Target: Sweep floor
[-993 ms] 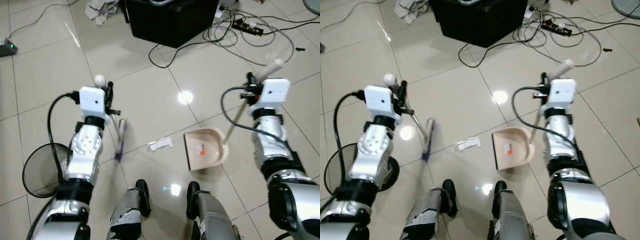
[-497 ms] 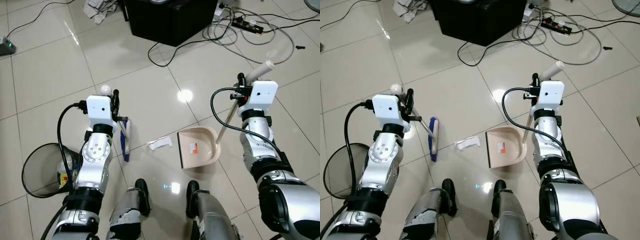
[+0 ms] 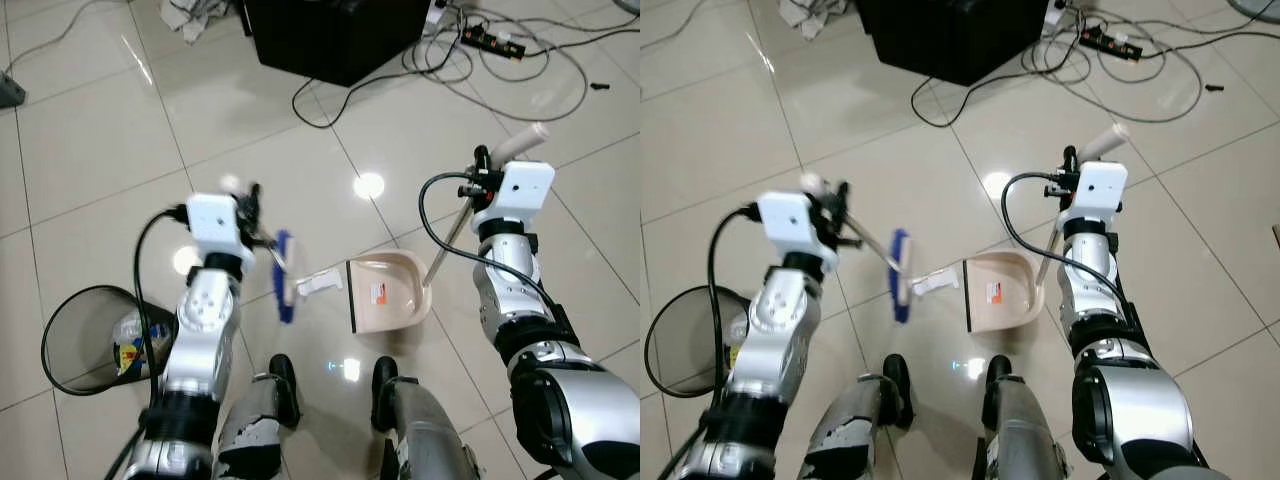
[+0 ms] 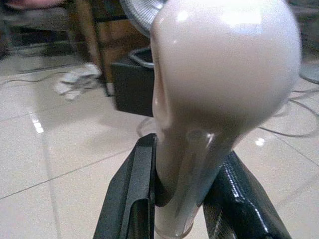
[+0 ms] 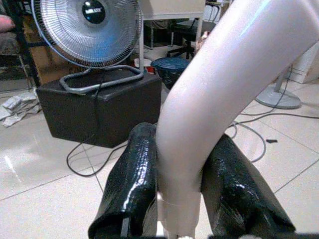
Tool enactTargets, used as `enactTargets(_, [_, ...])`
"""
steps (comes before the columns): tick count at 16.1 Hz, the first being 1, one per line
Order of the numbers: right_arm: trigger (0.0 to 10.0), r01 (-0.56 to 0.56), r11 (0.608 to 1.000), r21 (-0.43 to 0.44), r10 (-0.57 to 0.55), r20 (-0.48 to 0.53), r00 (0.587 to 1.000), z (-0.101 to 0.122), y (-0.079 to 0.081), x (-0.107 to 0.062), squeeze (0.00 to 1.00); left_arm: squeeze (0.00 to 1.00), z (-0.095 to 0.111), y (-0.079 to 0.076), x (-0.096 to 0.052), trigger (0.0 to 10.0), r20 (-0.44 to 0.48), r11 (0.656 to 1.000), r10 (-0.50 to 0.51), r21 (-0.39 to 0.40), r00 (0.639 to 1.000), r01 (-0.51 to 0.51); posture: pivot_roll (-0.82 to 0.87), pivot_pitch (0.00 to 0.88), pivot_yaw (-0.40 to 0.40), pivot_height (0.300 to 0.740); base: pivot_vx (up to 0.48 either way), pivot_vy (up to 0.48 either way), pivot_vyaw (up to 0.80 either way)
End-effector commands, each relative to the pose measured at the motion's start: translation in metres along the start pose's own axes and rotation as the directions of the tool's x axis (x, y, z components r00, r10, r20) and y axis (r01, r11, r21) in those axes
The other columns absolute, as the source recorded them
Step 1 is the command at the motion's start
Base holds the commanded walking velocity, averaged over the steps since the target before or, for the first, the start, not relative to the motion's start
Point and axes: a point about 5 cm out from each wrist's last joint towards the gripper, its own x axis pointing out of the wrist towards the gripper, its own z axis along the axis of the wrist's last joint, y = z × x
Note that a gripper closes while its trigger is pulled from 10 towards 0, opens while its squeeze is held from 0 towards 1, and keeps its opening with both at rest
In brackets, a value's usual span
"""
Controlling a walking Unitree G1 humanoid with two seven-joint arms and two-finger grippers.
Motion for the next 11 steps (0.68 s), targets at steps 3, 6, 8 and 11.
enactTargets(3, [10.0, 0.031, 0.999, 0.010, -0.029, -0.132, 0.991, -0.028, -0.006, -0.023, 0.00, 0.00, -0.016, -0.015, -0.014, 10.0, -0.096, 0.988, -0.092, -0.133, 0.991, 0.079, 0.07, 0.411, 0.035, 0.740, 0.000, 0.000, 0.00])
enactTargets(6, [10.0, 0.070, 0.998, -0.001, -0.069, -0.163, 0.984, -0.032, -0.015, -0.024, 0.00, 0.00, -0.003, -0.024, -0.012, 10.0, -0.073, 0.958, -0.240, -0.177, 0.968, 0.224, 0.09, 0.413, 0.040, 0.740, 0.000, 0.000, 0.00])
enactTargets(8, [10.0, 0.077, 0.997, 0.005, -0.075, -0.161, 0.984, -0.030, -0.015, -0.022, 0.00, 0.00, 0.005, -0.022, -0.005, 10.0, -0.056, 0.950, -0.256, -0.200, 0.965, 0.240, 0.09, 0.420, 0.044, 0.740, 0.000, 0.000, 0.00])
enactTargets(11, [10.0, 0.140, 0.990, 0.032, -0.132, -0.173, 0.976, -0.030, -0.023, -0.021, 0.00, 0.00, 0.022, -0.020, 0.009, 10.0, 0.009, 0.934, -0.269, -0.241, 0.963, 0.263, 0.08, 0.363, 0.054, 0.740, 0.000, 0.000, 0.00])
